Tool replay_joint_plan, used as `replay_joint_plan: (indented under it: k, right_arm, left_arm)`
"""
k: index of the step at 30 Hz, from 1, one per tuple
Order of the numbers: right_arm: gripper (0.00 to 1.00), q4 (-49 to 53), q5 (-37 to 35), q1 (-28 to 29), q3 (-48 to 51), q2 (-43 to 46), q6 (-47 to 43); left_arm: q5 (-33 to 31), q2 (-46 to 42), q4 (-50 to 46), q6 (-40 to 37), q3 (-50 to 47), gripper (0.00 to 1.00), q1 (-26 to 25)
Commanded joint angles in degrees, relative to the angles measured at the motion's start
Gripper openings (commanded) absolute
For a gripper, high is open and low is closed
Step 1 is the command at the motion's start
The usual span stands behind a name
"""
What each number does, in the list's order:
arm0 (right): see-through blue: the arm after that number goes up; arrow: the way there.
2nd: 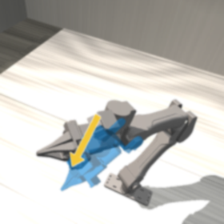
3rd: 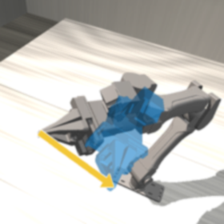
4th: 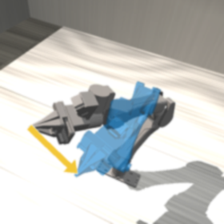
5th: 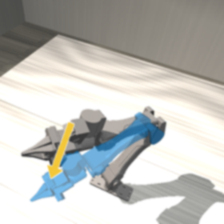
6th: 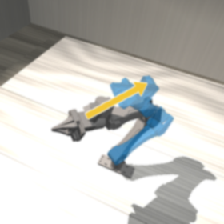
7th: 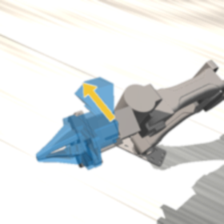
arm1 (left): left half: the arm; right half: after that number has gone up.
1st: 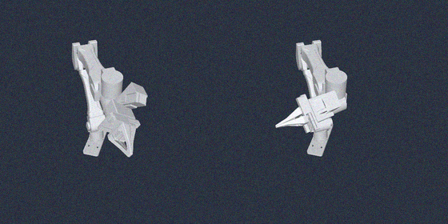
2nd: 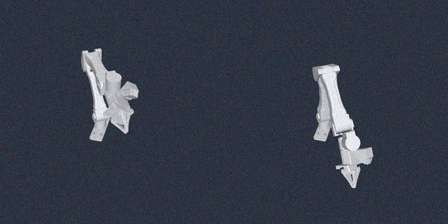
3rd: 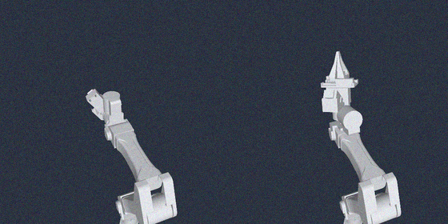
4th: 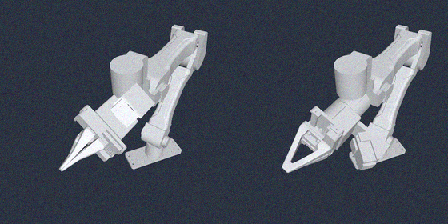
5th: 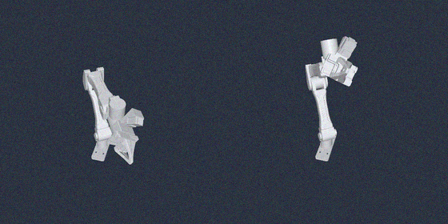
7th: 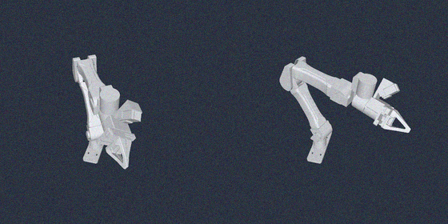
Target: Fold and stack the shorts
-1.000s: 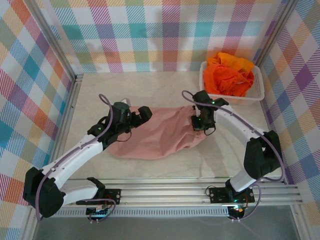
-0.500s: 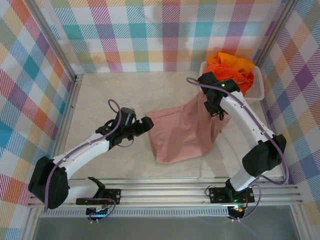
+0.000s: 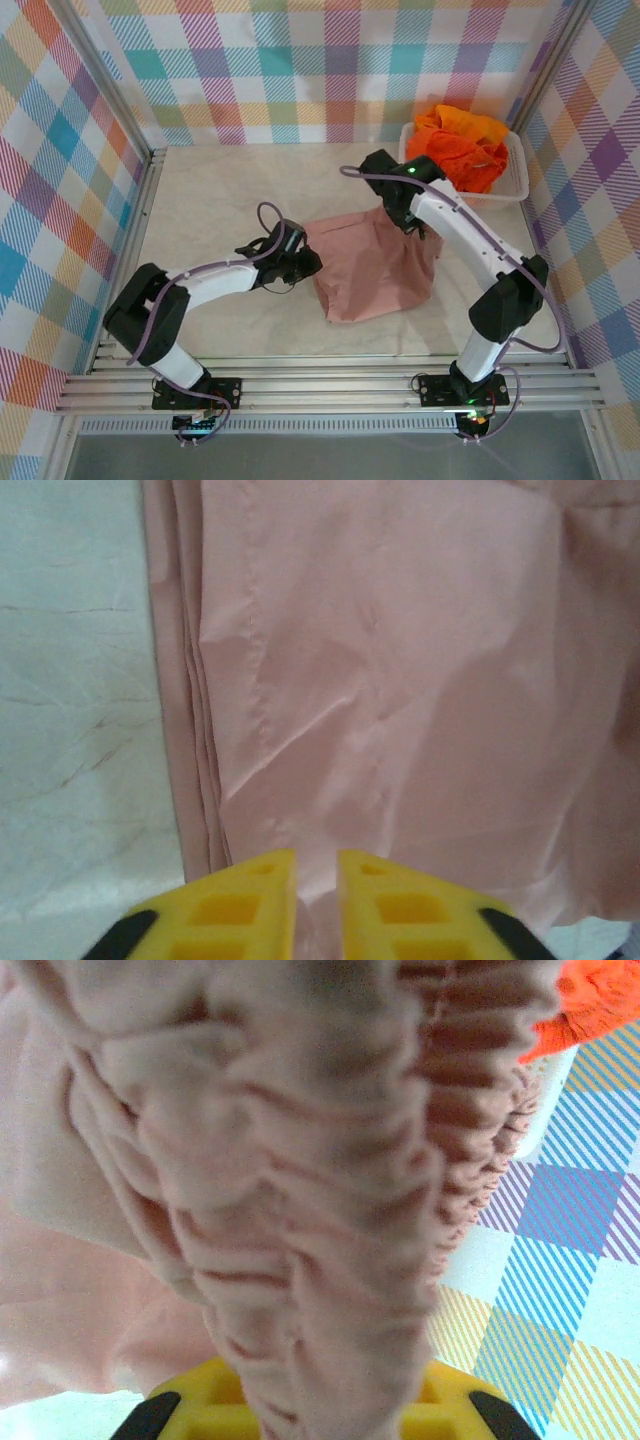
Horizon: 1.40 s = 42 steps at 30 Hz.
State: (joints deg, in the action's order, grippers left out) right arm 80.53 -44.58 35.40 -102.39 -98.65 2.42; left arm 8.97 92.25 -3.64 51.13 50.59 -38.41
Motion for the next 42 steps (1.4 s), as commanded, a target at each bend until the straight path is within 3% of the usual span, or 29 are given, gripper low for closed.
replay_joint_plan:
  k: [1, 5, 12, 18, 23, 29, 34, 40, 42]
  right_arm:
    - [0.00, 3.8, -1.4, 3.2, -2.0, -2.8, 4.4]
    - [0.00, 5.2, -1.1, 7.0, -3.1, -5.9, 7.8]
    - [0.00, 5.2, 2.8, 13.6, -5.0, -11.9, 12.2]
    - [0.00, 0.9, 11.7, 15.2, -4.6, -15.2, 14.8]
    - [0.03, -6.5, 18.0, 15.2, -1.3, -15.0, 15.6]
    - [0.22, -14.0, 28.0, 14.3, 2.3, -16.1, 17.3]
    - [0.35, -18.0, 38.7, 11.9, 3.0, -14.0, 18.0]
    - [0.62, -40.1, 67.3, 5.6, 14.4, 1.3, 25.2]
    - [0.70, -46.8, 73.6, 2.6, 19.8, 6.0, 28.9]
  left_arm:
    - [0.3, 4.0, 2.6, 1.3, 1.5, 0.13, -1.5]
    - [-1.1, 8.1, 3.2, 2.3, 1.2, 0.06, -2.1]
    - [-1.4, 12.2, 5.7, 4.4, -0.3, 0.03, -3.2]
    - [-3.5, 11.4, 6.9, 6.3, -2.5, 0.03, -3.6]
    - [-4.8, 8.3, 11.2, 9.1, -6.6, 0.09, -3.5]
    - [-5.1, 5.6, 14.8, 10.7, -8.6, 0.19, -3.5]
    - [-9.0, -0.9, 14.8, 13.1, -12.3, 0.28, -3.5]
    - [-15.5, -14.8, 8.9, 13.9, -16.7, 0.62, -1.8]
    - [-16.6, -20.1, 6.3, 13.1, -17.4, 0.73, -0.7]
